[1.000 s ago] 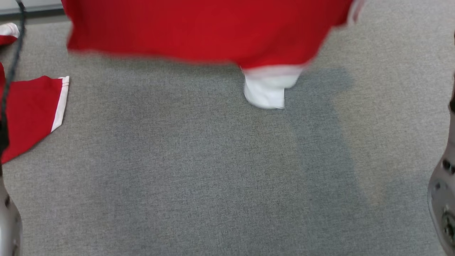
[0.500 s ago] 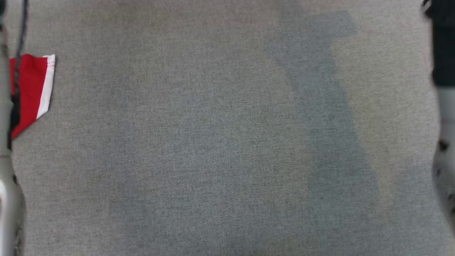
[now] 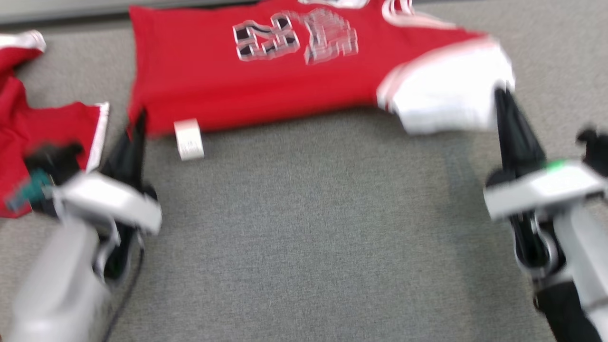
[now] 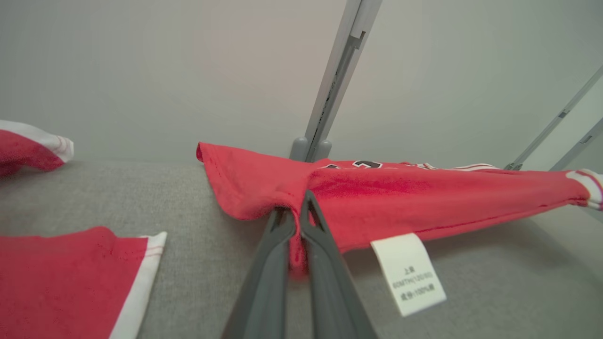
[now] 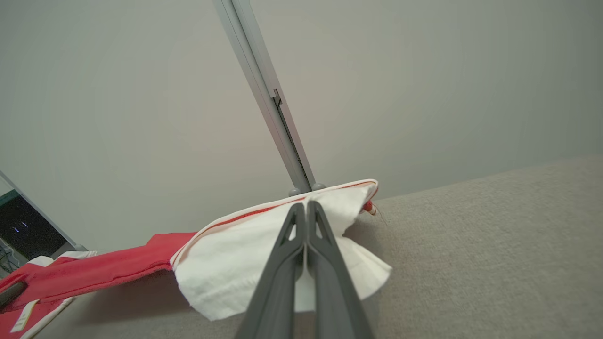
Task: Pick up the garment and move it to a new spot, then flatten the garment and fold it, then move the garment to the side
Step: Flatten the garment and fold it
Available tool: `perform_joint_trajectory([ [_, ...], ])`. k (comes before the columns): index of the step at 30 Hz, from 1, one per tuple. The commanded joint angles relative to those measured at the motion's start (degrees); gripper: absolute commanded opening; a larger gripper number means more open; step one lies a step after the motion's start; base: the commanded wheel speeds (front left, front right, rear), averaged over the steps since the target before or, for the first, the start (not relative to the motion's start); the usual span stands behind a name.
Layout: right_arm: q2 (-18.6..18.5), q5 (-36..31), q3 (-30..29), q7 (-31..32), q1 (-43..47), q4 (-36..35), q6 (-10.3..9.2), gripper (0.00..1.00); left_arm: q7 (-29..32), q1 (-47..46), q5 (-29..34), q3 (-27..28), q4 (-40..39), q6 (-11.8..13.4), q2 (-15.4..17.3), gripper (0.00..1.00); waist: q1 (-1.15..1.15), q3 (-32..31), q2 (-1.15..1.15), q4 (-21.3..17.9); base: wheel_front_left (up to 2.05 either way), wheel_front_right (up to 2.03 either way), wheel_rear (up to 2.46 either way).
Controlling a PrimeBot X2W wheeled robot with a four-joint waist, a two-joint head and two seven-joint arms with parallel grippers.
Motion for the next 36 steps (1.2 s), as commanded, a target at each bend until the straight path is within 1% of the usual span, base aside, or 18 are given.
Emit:
perform_joint_trajectory([
  [1,-1.0,0.2,-1.1,-0.4,5.7,-1.8,0.03,0.00,-0.3,5.3,0.2,0.0,-1.6,0.0,0.3,0.00,0.00,-5.8,0.00,0.1,0.00,0.00,0.00],
  [2,-1.5,0.1,-1.8,-0.4,9.1,-2.9,0.03,0.00,-0.4,8.5,0.3,-0.3,-2.8,0.1,0.1,0.00,0.00,-6.9,0.00,0.2,0.00,0.00,0.00],
  [3,-2.0,-0.5,-2.3,-0.4,12.3,-3.7,0.03,0.00,-0.4,11.6,0.8,-0.6,-4.1,0.7,0.1,0.00,0.00,-8.3,0.00,0.4,0.00,0.00,0.00],
  [7,-2.2,-1.4,-4.1,-0.2,24.0,-6.5,0.03,0.00,-0.5,23.4,1.2,-0.5,-9.0,3.6,-0.3,0.00,0.00,-12.5,0.00,0.8,0.00,0.00,0.00],
  [8,-1.9,-1.6,-4.8,-0.2,26.5,-6.8,0.03,0.00,-0.5,26.3,1.1,-0.3,-10.1,4.5,-0.4,0.00,0.00,-13.4,0.00,0.7,0.00,0.00,0.00],
  [9,-1.9,-1.6,-4.8,-0.2,26.5,-6.8,0.03,0.00,-0.5,26.3,1.1,-0.3,-10.1,4.5,-0.4,0.00,0.00,-13.4,0.00,0.7,0.00,0.00,0.00],
  [10,-2.0,-2.7,-5.3,-0.1,29.0,-7.2,0.03,0.00,-0.5,29.2,1.1,0.0,-11.3,5.6,-0.5,0.00,0.00,-14.1,0.00,0.6,0.00,0.00,0.00],
  [14,-0.2,-3.8,-6.9,0.0,36.6,-9.0,0.02,0.00,-0.5,39.4,-0.5,2.1,-17.1,9.1,-1.7,0.00,0.00,-16.1,0.00,0.2,0.00,0.00,0.00],
  [17,1.5,-3.9,-8.7,0.3,41.5,-11.3,0.02,0.00,-0.3,45.0,-1.8,2.3,-21.1,10.6,-2.2,0.00,0.00,-16.7,0.00,0.5,0.00,0.00,0.00],
  [19,2.4,-4.2,-10.0,0.6,43.4,-13.1,0.02,0.00,0.4,46.6,-2.6,2.4,-23.4,11.0,-2.2,0.00,0.00,-16.4,0.00,0.8,0.00,0.00,0.00],
  [22,3.4,-5.2,-11.1,1.5,43.8,-15.0,0.02,0.00,2.2,46.6,-3.3,2.4,-25.4,11.1,-1.5,0.00,0.00,-15.5,0.00,0.8,0.00,0.00,0.00],
  [24,3.7,-5.9,-11.4,2.3,42.8,-16.1,0.02,0.00,3.9,45.5,-4.0,2.4,-26.7,11.1,-1.2,0.00,0.00,-14.9,0.00,0.9,0.00,0.00,0.00],
  [28,3.6,-7.3,-10.7,5.2,39.4,-17.8,0.02,0.00,6.9,42.7,-4.6,3.1,-28.8,12.0,0.0,0.00,0.00,-12.6,0.00,1.0,0.00,0.00,0.00],
  [31,3.2,-8.7,-9.4,8.0,35.5,-17.6,0.02,0.00,9.6,40.2,-4.7,2.7,-30.0,12.1,0.8,0.00,0.00,-10.8,0.00,1.1,0.00,0.00,0.00],
  [36,2.3,-11.1,-7.0,12.9,28.3,-14.9,0.02,0.00,14.1,36.6,-6.2,2.5,-31.3,12.7,0.9,0.00,0.00,-9.3,0.00,1.4,0.00,0.00,0.00],
])
